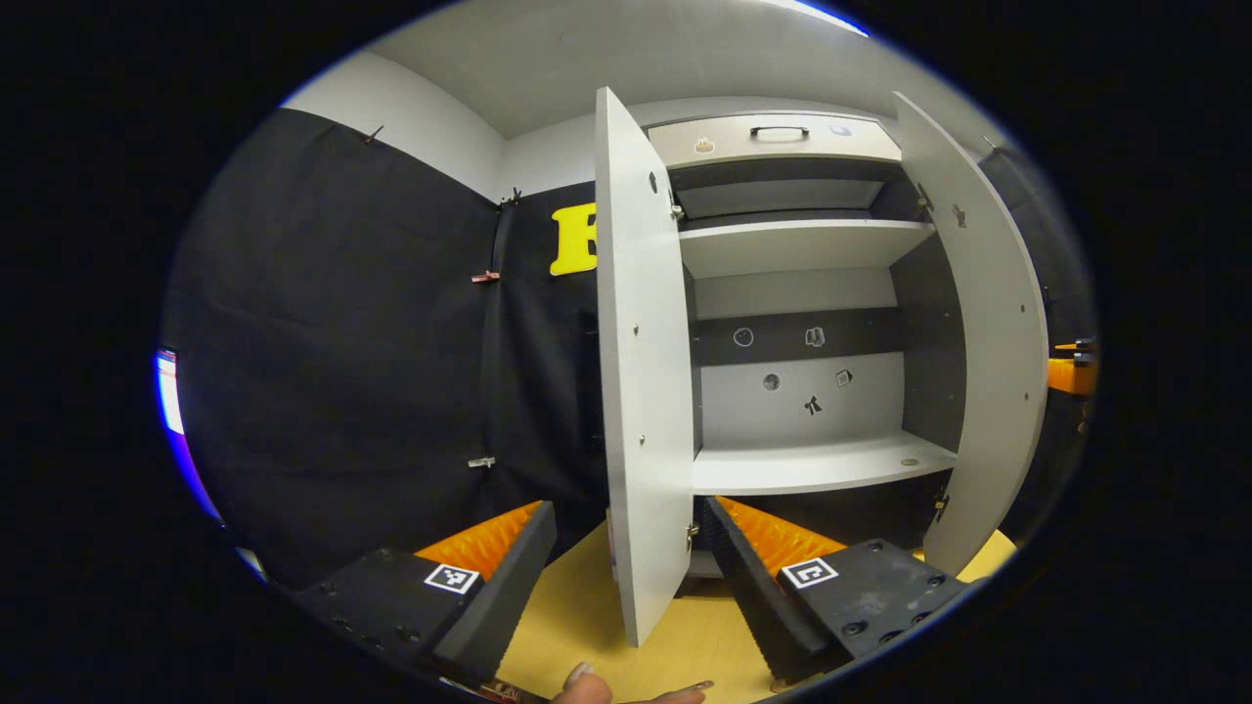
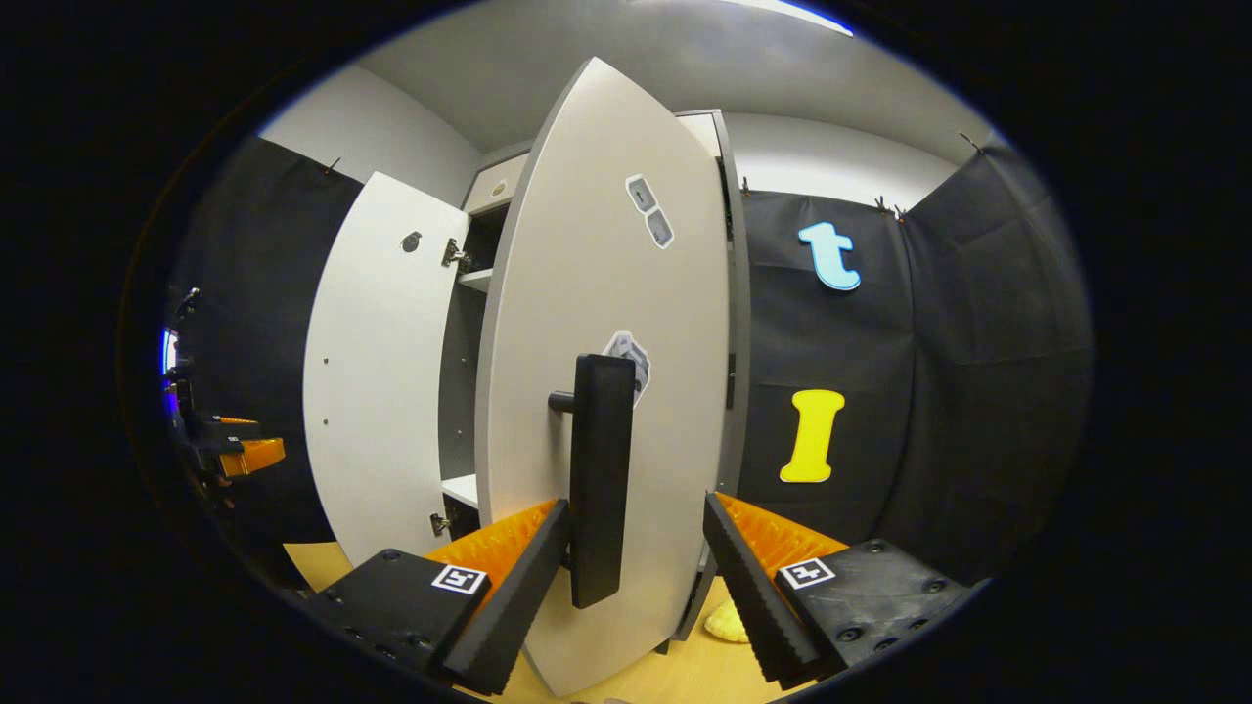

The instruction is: Grasp the bottle in the cabinet with the left hand and place it on the coaster, then close the right door with the right hand and the left door with the left hand.

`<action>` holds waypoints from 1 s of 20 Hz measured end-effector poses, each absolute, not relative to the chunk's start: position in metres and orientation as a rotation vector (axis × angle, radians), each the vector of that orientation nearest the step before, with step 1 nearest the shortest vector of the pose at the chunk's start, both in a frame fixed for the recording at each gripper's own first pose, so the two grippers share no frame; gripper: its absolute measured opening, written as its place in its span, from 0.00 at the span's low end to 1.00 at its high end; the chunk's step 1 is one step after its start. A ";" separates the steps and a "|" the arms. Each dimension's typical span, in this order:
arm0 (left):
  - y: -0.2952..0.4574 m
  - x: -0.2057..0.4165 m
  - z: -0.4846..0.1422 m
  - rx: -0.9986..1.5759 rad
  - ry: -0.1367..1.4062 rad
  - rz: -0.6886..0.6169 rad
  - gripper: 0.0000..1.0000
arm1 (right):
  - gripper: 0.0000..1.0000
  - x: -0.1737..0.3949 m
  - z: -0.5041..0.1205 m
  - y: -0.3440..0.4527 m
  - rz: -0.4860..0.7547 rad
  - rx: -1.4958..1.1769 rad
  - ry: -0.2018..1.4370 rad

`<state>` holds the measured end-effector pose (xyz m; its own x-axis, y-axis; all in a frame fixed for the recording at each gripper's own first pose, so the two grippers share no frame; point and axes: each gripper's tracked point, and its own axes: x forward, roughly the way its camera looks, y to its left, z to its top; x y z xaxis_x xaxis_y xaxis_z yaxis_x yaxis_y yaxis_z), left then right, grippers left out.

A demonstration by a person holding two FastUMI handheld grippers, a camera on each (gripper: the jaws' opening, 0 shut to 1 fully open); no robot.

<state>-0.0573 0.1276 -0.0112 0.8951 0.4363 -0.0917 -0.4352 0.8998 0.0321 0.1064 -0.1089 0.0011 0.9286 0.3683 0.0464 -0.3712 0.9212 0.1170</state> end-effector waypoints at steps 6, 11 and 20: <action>0.164 -0.070 -0.008 0.032 0.099 0.516 0.96 | 0.93 0.128 0.003 -0.057 0.425 0.123 -0.034; 0.197 -0.066 0.000 0.040 0.082 0.520 0.96 | 0.96 0.124 0.010 -0.021 0.476 0.166 -0.020; 0.234 -0.006 0.014 0.040 0.024 0.361 0.99 | 0.96 0.090 0.010 -0.030 0.356 0.106 -0.009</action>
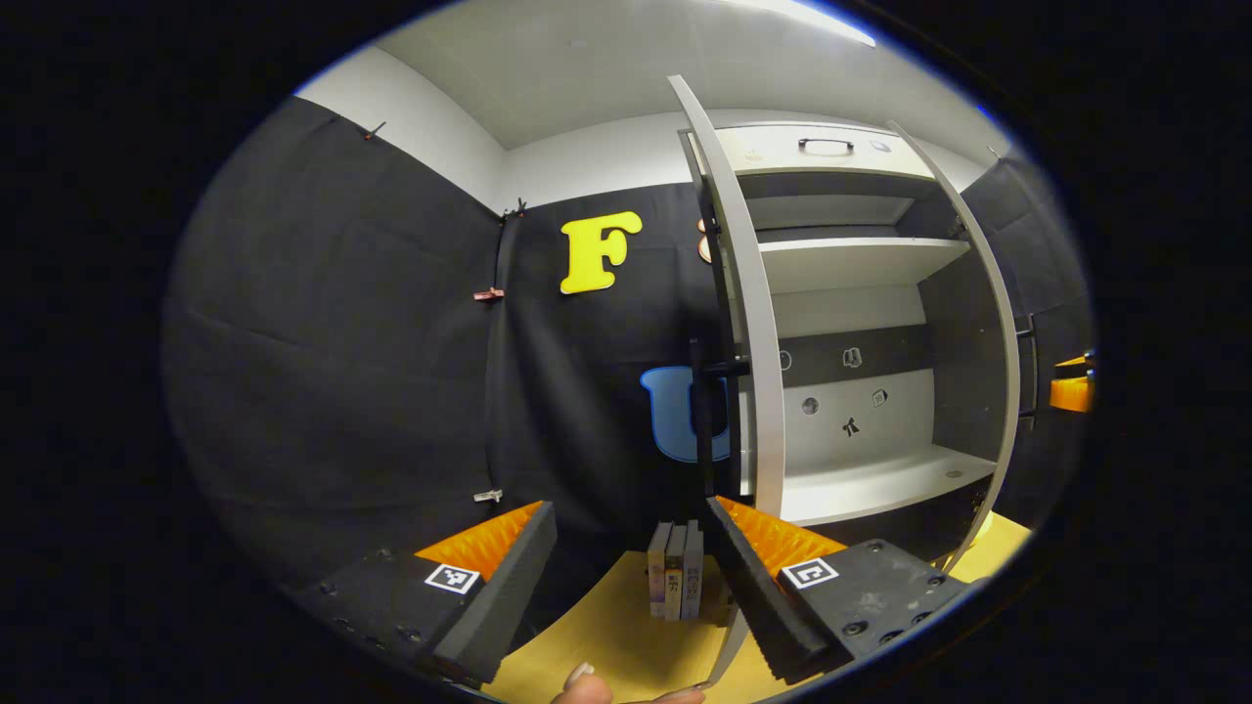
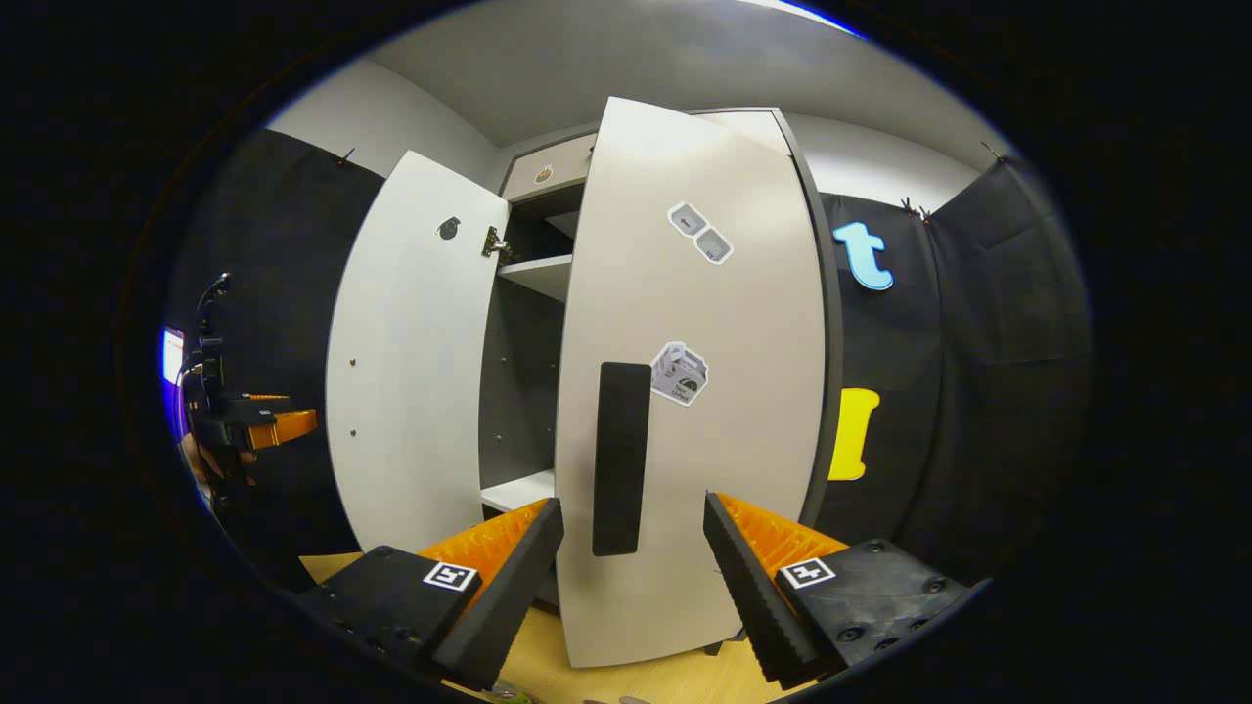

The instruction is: Grasp the bottle in the cabinet with the left hand and place it on the coaster, then close the right door with the right hand and the left door with the left hand.

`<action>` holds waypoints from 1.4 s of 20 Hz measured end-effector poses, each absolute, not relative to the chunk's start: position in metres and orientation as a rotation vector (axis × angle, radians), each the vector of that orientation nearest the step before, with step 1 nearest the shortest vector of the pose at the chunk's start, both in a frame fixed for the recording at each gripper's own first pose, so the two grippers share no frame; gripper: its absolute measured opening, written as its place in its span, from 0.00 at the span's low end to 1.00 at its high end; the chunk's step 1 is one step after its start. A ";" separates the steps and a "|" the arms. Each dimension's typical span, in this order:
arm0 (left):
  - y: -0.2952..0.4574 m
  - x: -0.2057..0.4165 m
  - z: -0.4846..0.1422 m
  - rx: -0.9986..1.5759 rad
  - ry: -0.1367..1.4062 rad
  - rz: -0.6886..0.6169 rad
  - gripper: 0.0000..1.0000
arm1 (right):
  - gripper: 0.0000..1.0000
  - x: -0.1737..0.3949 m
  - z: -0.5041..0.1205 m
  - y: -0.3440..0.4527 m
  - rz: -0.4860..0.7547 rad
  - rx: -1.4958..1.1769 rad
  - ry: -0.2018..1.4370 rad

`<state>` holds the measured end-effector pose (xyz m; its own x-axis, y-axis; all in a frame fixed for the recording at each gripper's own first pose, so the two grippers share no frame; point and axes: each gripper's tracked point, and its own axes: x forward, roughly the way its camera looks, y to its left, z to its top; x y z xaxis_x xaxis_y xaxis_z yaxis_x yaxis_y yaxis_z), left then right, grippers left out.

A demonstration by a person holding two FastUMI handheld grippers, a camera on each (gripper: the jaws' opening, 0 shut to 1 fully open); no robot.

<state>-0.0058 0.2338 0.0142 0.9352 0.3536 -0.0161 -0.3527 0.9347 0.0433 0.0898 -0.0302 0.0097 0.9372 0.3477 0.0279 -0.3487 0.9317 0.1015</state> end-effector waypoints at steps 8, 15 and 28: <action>0.217 0.017 0.020 0.001 0.000 0.203 0.90 | 0.96 0.083 0.000 -0.035 0.263 0.112 0.028; 0.172 0.026 0.021 -0.021 0.000 0.085 0.90 | 0.96 0.090 -0.009 -0.036 0.263 0.106 0.039; 0.055 0.085 0.030 -0.086 -0.047 -0.121 0.92 | 0.96 0.099 -0.012 -0.078 0.234 0.097 0.036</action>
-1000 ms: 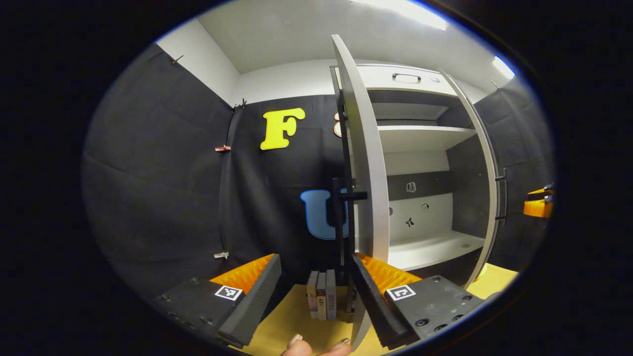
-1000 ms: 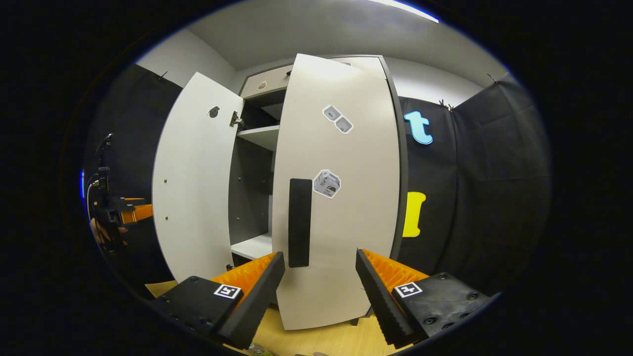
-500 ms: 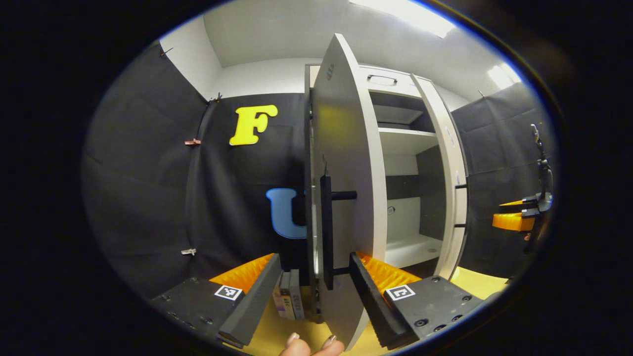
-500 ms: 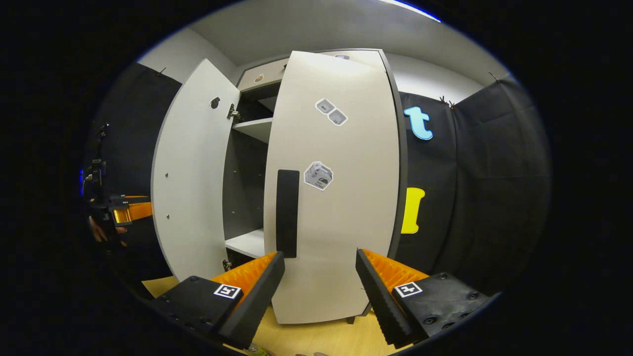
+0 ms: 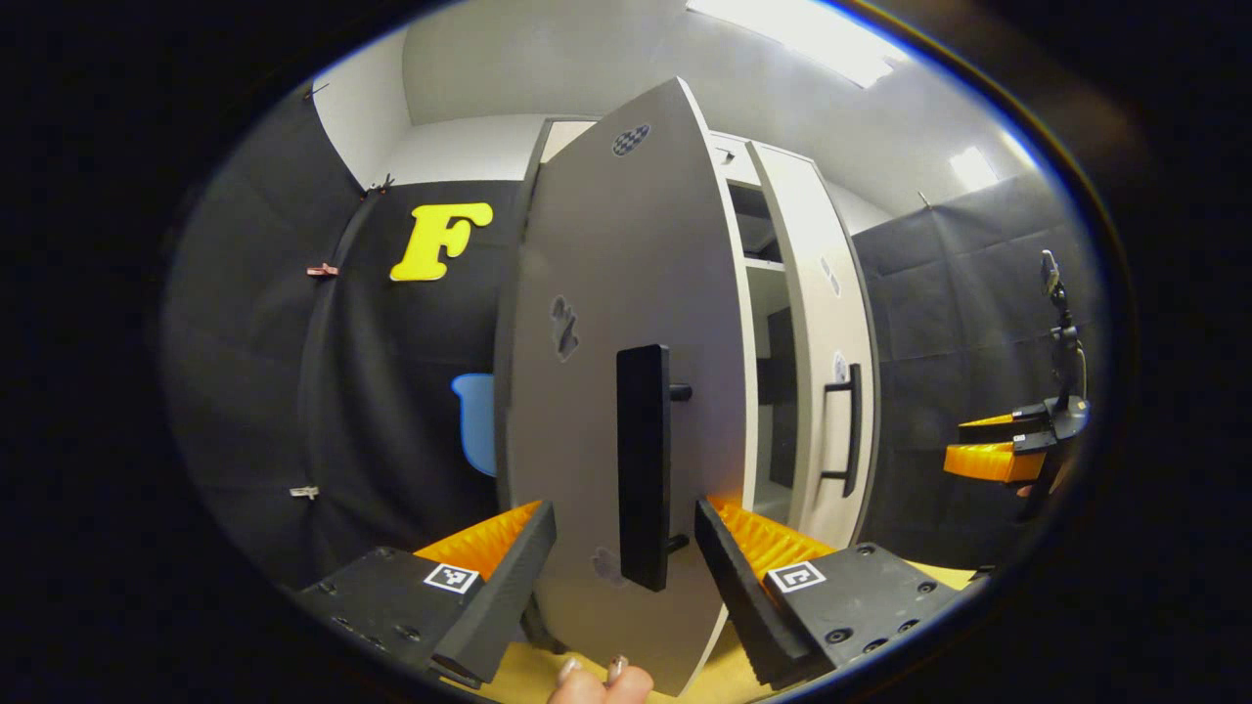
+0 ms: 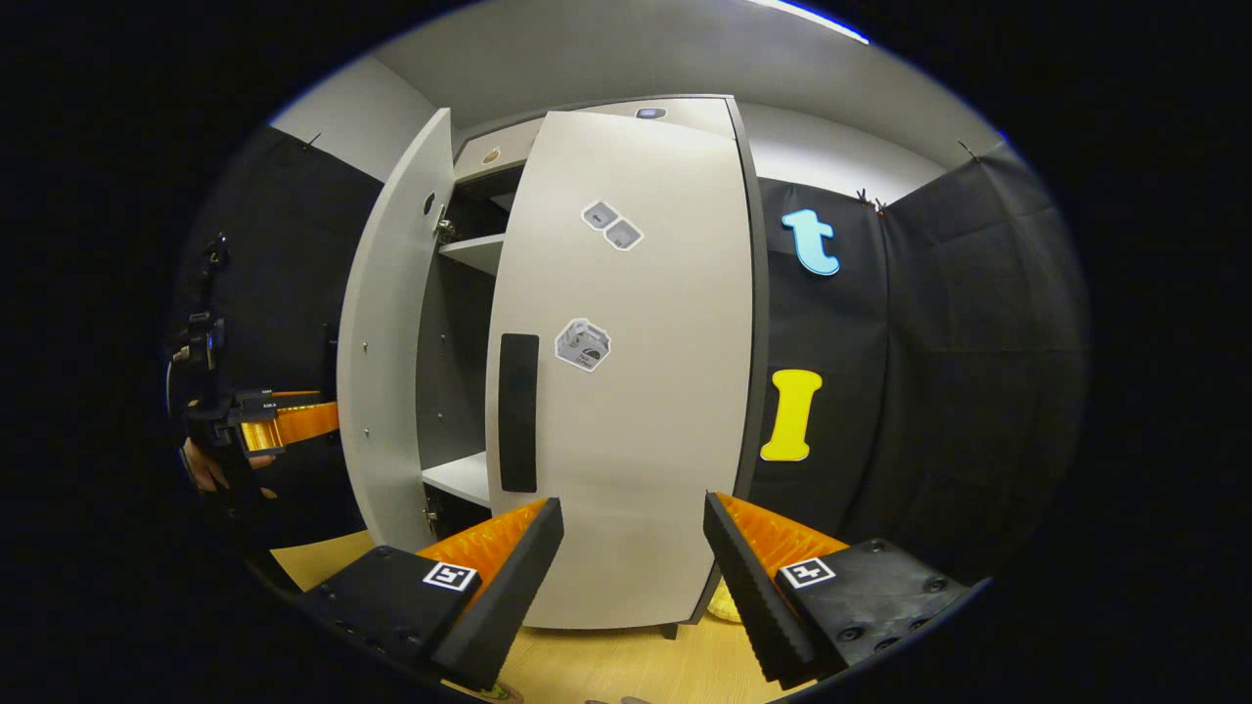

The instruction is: Grasp the bottle in the cabinet with the left hand and place it on the coaster, then close the right door with the right hand and the left door with the left hand.

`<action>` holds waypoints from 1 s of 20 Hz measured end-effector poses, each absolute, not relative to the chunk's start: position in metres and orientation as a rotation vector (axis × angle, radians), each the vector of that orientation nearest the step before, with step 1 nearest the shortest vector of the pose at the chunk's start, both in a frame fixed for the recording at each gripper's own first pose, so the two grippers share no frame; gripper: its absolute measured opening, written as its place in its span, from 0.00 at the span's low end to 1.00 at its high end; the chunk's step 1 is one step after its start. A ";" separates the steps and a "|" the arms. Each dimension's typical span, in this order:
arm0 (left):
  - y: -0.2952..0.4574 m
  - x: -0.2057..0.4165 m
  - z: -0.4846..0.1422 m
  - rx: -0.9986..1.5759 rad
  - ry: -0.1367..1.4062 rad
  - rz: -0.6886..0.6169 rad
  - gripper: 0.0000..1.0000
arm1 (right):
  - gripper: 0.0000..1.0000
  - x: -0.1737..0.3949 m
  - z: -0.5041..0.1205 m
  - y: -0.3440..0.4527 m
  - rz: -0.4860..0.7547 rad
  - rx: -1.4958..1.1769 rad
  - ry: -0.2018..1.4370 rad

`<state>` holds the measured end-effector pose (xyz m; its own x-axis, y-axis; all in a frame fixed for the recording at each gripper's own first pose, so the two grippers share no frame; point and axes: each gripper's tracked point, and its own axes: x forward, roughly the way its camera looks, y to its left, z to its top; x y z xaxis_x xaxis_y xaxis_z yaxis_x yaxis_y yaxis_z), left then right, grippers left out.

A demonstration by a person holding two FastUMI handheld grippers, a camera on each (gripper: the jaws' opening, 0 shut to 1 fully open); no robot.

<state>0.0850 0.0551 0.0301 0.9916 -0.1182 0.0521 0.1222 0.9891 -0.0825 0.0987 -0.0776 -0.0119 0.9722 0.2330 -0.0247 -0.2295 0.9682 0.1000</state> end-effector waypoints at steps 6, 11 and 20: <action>0.024 0.081 0.035 -0.061 -0.052 -0.155 0.93 | 0.96 0.090 -0.008 -0.085 0.243 0.106 0.024; 0.022 0.074 0.029 -0.072 -0.030 -0.142 0.96 | 0.96 0.094 -0.012 -0.085 0.246 0.097 0.037; 0.026 0.069 0.031 -0.028 -0.031 -0.097 0.93 | 0.96 0.095 -0.017 -0.078 0.272 0.140 0.060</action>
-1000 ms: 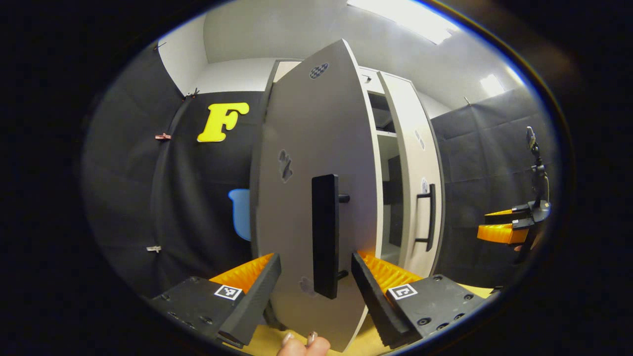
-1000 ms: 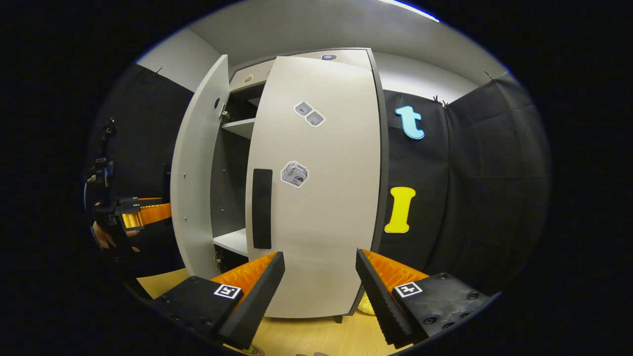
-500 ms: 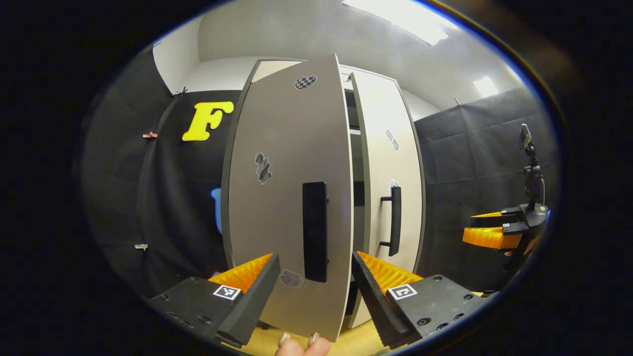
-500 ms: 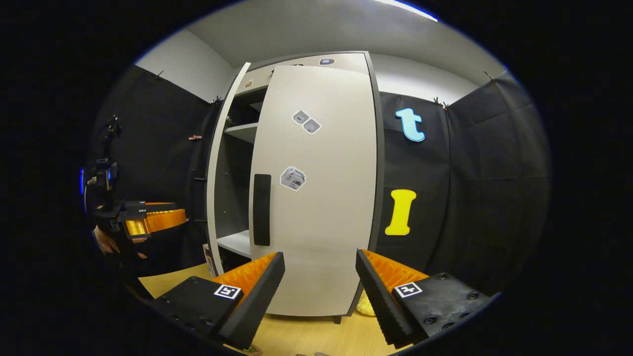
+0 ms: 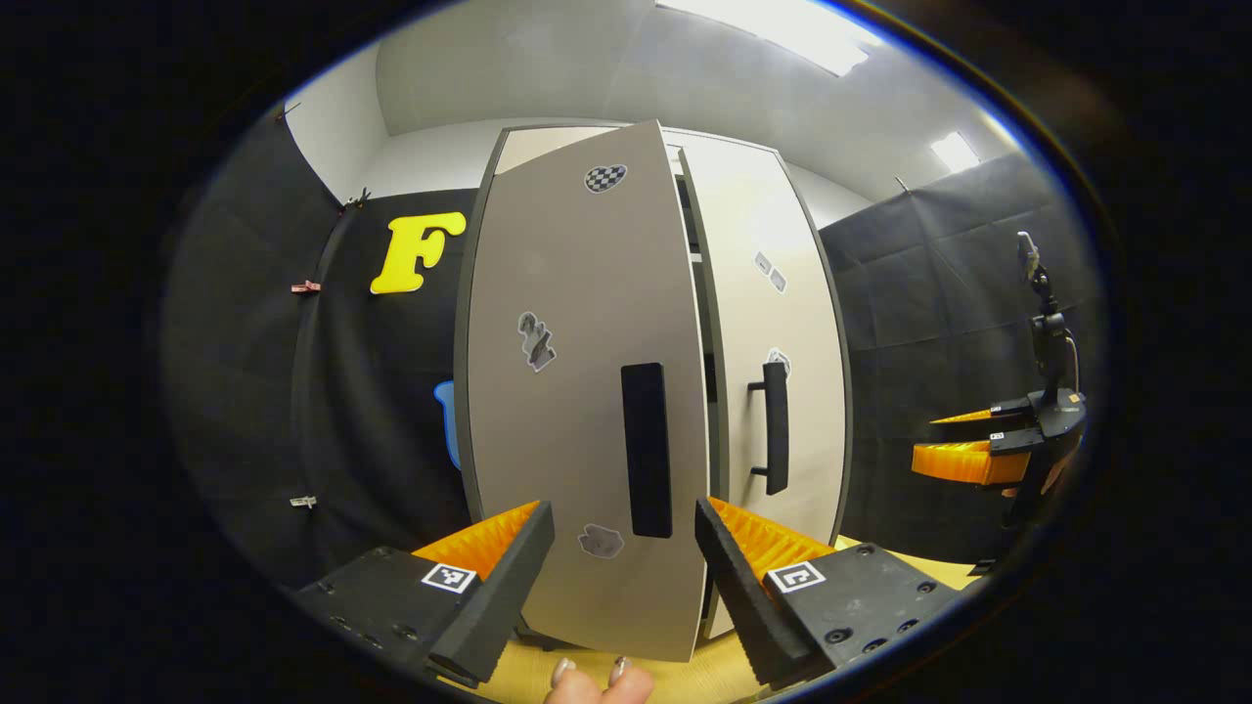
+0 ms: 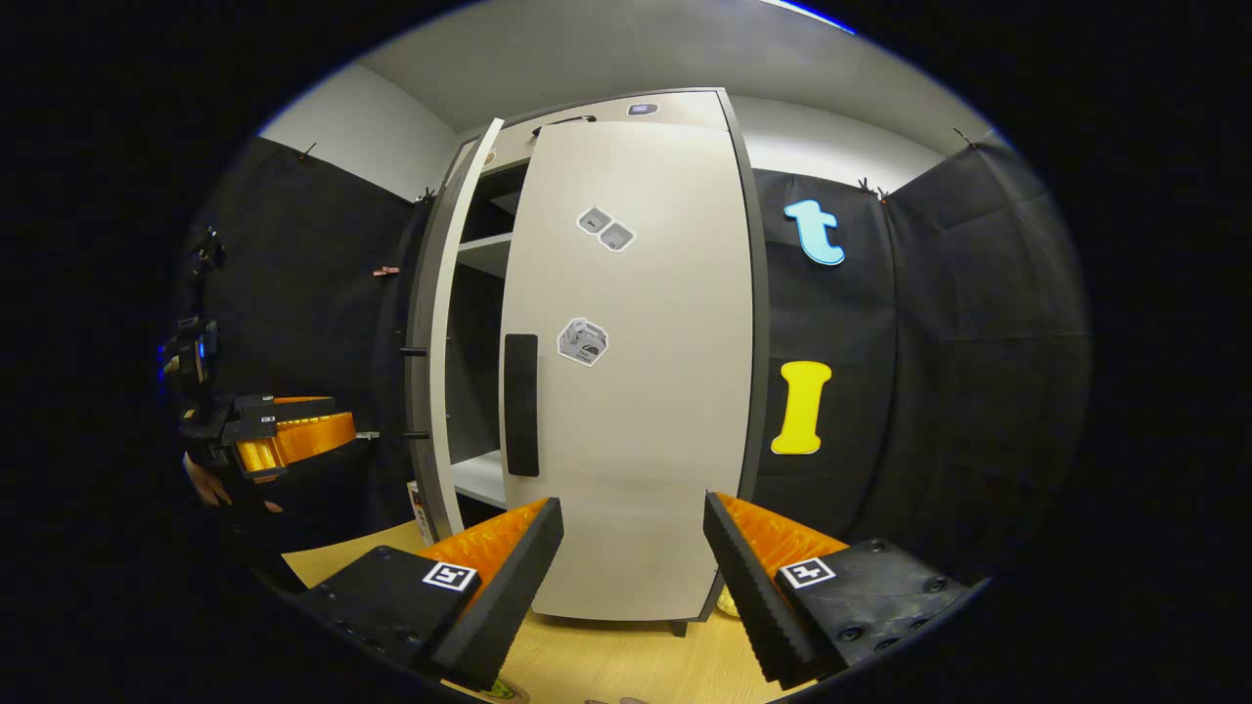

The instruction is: Grasp the bottle in the cabinet with the left hand and place it on the coaster, then close the right door with the right hand and the left door with the left hand.

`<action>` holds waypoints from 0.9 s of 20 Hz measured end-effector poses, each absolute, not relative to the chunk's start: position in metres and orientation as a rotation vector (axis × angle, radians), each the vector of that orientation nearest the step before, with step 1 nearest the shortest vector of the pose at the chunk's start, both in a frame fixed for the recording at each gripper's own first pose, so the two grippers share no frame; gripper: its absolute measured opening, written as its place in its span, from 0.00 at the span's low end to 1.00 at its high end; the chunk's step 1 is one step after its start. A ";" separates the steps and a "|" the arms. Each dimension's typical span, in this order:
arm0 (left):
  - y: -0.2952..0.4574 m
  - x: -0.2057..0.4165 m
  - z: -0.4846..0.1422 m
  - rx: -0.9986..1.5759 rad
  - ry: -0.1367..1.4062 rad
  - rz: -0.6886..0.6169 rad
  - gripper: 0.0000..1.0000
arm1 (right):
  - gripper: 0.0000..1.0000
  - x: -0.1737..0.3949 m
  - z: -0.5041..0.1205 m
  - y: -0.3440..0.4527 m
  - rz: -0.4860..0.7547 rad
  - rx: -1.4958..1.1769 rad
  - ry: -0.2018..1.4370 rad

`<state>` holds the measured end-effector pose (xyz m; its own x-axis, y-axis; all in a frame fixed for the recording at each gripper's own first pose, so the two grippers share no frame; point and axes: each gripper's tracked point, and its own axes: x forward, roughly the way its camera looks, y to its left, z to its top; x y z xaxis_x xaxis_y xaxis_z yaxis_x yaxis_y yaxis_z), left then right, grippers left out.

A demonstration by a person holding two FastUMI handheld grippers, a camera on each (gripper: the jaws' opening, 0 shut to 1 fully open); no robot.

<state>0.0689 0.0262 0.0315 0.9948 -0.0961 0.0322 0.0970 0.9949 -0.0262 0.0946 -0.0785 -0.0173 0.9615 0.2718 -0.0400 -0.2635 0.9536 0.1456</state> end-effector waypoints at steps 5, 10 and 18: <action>0.025 0.064 0.030 -0.047 -0.021 -0.076 0.93 | 0.96 0.088 -0.010 -0.077 0.289 0.141 0.034; 0.024 0.062 0.029 -0.054 -0.021 -0.067 0.93 | 0.96 0.088 -0.010 -0.072 0.309 0.141 0.036; 0.025 0.060 0.028 -0.066 -0.017 -0.048 0.93 | 0.96 0.093 -0.010 -0.066 0.321 0.135 0.042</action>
